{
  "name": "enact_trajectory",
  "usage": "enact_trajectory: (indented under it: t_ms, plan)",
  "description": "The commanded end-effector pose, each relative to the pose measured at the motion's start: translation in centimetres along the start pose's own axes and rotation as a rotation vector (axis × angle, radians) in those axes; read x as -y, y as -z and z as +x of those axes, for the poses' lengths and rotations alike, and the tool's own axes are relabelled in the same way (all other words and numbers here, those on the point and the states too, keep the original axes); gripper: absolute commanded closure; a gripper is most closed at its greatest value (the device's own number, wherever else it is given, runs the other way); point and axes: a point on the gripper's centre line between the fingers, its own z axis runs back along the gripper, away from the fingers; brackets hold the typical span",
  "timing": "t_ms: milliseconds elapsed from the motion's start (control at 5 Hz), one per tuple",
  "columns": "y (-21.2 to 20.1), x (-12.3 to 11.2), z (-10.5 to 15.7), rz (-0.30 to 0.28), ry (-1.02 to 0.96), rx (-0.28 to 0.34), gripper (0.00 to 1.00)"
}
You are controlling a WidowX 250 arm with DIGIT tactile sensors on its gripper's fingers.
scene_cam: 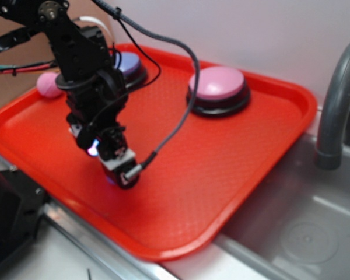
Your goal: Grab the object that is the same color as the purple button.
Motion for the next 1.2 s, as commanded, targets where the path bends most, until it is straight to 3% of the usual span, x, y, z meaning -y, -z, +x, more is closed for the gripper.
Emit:
enact_trajectory:
  t_ms: [0, 200, 400, 800, 1000]
  plan:
    - [1.0, 1.2, 0.7, -0.029, 0.002, 0.000, 0.12]
    - [1.0, 0.8, 0.4, -0.018, -0.009, 0.011, 1.00]
    - [0.3, 0.8, 0.4, -0.009, -0.001, 0.014, 1.00]
    - [-8.8, 1.6, 0.5, 0.041, 0.101, 0.069, 1.00]
    - [-13.6, 2.0, -0.4, 0.105, 0.020, 0.064, 1.00]
